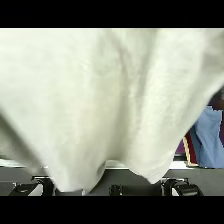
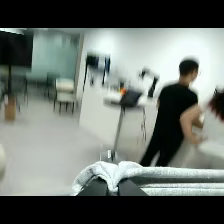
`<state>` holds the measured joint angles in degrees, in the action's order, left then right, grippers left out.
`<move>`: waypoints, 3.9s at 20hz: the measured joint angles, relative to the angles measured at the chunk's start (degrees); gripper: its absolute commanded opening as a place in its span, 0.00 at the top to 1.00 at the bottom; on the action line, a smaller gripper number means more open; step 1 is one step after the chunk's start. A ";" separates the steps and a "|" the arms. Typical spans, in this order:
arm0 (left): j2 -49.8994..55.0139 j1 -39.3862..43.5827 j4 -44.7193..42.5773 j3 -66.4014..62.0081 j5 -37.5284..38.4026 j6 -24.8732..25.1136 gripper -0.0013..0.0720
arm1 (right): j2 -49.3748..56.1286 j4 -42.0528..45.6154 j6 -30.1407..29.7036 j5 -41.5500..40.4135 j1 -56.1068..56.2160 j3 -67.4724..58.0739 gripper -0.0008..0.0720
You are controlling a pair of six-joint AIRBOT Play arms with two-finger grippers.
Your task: Fold the shirts.
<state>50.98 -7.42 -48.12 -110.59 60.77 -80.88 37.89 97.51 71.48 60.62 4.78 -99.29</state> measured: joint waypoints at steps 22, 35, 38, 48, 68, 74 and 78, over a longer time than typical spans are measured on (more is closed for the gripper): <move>46.05 0.98 5.44 15.02 11.69 4.39 0.20 | 51.67 -13.07 8.57 0.35 -5.92 -1.18 0.25; 24.48 -2.75 -12.92 56.59 17.57 0.94 0.30 | 42.47 -16.94 -10.29 32.65 -10.51 20.46 0.25; 23.61 -0.70 -13.03 62.29 12.85 1.27 0.30 | 41.90 -17.29 -11.15 31.78 -8.68 24.70 0.25; 25.70 4.20 -10.82 65.68 2.19 -0.09 0.43 | 41.07 -19.08 -12.13 28.70 -7.69 31.19 0.21; 22.21 6.08 -11.50 65.85 -1.68 -0.15 0.93 | 37.83 -46.42 -4.02 -7.34 5.42 59.76 0.93; 21.03 5.70 -11.50 63.98 -1.46 1.11 0.94 | 36.79 -41.33 -6.43 -8.07 5.25 57.81 0.93; 14.53 5.33 -11.50 52.65 -3.23 3.67 0.94 | 27.87 -29.66 -9.16 -2.93 0.61 45.27 0.93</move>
<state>65.52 -2.09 -59.61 -57.93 57.54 -77.21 65.76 67.85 62.33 57.69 5.39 -54.02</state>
